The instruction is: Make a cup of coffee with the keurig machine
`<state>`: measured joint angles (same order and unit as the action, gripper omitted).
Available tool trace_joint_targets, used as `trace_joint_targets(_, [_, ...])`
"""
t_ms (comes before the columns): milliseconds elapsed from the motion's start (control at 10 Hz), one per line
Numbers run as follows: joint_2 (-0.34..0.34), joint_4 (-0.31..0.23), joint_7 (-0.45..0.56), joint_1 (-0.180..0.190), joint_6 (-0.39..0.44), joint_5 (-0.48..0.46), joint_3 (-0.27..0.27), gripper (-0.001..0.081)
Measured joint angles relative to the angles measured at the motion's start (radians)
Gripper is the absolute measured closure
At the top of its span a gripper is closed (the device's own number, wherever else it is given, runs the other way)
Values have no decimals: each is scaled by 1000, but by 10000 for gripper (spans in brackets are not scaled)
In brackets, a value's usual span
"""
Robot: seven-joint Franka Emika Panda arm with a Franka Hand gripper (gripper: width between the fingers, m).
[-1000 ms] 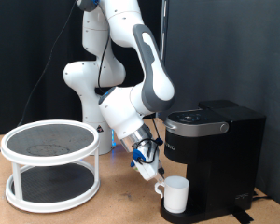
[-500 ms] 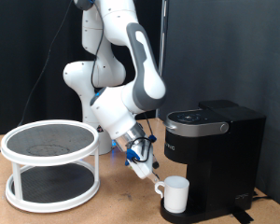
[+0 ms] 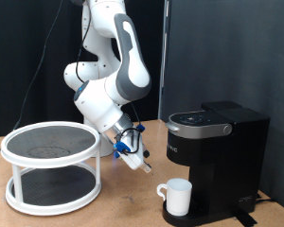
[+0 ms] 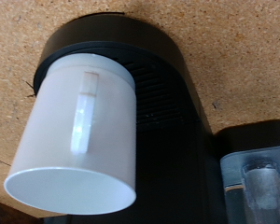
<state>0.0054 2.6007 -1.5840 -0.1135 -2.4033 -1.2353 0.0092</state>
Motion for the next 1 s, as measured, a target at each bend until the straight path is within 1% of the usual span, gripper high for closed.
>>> trace_joint_targets(100, [-4,5,16,-7,31,13,-8,72])
trace_joint_targets(200, [-18,12,24,-21,83,44,-23,72])
trace_joint_targets(300, [-43,22,21,-39,137,78,-42,72])
trace_joint_targets(400, [-72,31,16,-55,170,92,-58,72])
trace_joint_targets(600, [-134,44,-17,-77,221,103,-81,72])
trace_joint_targets(900, [-220,45,-99,-109,333,148,-114,72])
trace_joint_targets(1000, [-217,45,-94,-109,329,148,-113,72])
